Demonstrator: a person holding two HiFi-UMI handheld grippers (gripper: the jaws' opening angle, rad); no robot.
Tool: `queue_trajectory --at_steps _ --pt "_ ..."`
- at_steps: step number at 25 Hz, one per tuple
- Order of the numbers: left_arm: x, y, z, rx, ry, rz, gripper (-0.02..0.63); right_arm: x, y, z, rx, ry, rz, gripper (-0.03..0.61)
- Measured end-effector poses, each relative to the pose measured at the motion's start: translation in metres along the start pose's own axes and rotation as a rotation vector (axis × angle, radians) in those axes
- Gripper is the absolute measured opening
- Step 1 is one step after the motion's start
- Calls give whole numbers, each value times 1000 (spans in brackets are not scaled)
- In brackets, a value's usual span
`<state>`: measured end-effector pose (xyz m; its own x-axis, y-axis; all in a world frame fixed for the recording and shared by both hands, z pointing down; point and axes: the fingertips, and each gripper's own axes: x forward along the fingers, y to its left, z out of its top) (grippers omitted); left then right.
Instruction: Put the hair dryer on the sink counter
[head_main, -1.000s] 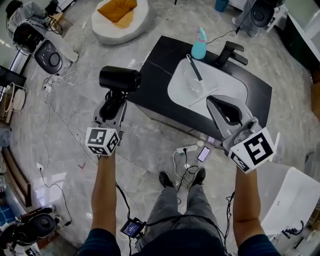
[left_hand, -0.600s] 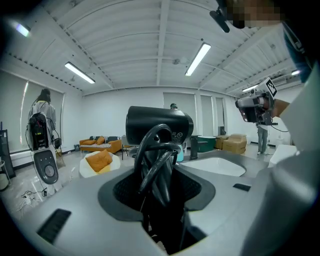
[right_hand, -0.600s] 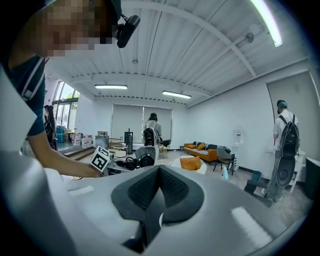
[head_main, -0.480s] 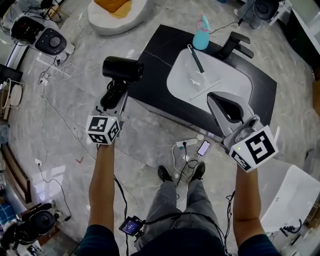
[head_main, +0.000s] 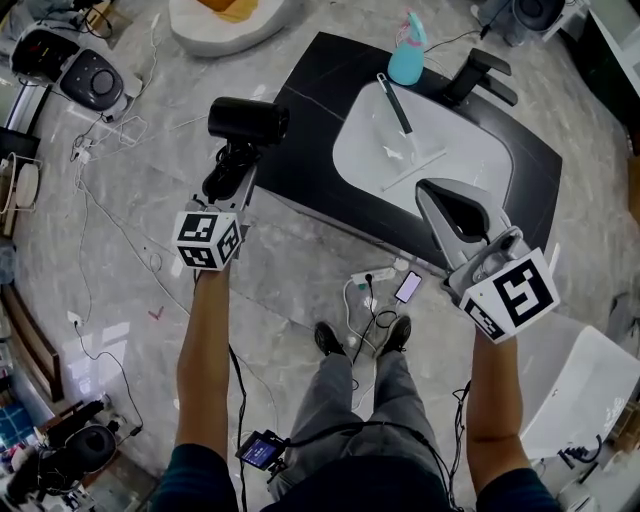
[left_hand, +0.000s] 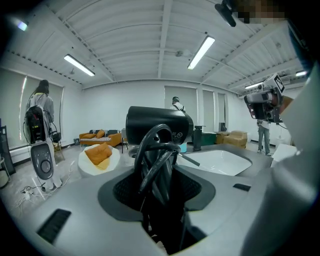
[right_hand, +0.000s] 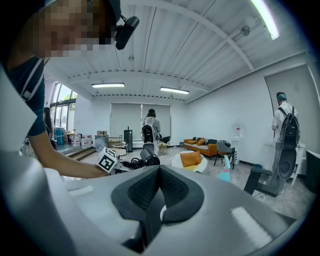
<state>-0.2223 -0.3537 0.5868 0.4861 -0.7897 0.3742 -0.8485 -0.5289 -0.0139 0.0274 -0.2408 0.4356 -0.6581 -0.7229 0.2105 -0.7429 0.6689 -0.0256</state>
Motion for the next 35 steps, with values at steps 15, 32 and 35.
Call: queue_trajectory --at_steps 15,32,35 --pt "53 5 -51 33 146 -11 175 3 -8 -48 49 46 -9 9" --pt "91 6 -94 101 322 -50 176 10 -10 -70 79 65 -8 9" --pt "93 9 -97 92 350 -55 179 12 -9 -71 82 67 -7 9"
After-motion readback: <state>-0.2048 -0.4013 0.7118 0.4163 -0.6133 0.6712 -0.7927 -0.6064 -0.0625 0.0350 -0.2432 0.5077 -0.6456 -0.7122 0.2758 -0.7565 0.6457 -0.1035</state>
